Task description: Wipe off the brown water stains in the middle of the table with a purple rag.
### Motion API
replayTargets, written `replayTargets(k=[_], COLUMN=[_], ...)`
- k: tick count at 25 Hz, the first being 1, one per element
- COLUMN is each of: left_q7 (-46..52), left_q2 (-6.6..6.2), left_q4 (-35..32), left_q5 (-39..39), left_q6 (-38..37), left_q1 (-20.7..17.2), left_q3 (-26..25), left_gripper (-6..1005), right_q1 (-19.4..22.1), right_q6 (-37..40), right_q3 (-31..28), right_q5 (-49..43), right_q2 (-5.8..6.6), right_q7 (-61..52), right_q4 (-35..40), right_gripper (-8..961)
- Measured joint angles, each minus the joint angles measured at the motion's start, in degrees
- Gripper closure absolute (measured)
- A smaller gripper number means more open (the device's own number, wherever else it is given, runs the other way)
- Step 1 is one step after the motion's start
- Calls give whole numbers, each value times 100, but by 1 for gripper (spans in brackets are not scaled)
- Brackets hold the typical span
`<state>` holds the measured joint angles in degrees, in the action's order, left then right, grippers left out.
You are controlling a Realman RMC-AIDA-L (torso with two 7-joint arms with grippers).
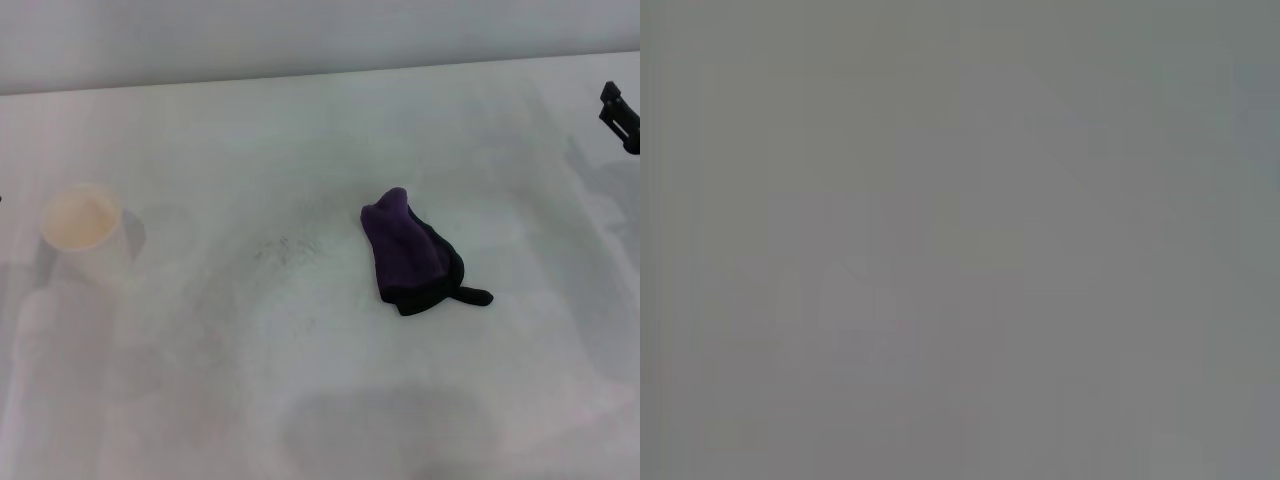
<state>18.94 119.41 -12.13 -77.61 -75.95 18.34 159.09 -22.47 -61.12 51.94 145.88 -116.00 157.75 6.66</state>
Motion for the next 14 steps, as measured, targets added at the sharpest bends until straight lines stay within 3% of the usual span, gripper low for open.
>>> replayTargets(k=[14], left_q7=[29], left_q2=[0], left_q4=[-4], left_q5=[1], left_q6=[43], left_q1=[-23], left_q3=[0], left_gripper=[111], right_q1=[-92], right_q6=[304], right_q3=[60], right_q5=[-25], right_q2=[-7], right_q7=[-5], right_q4=[-63], right_gripper=[89])
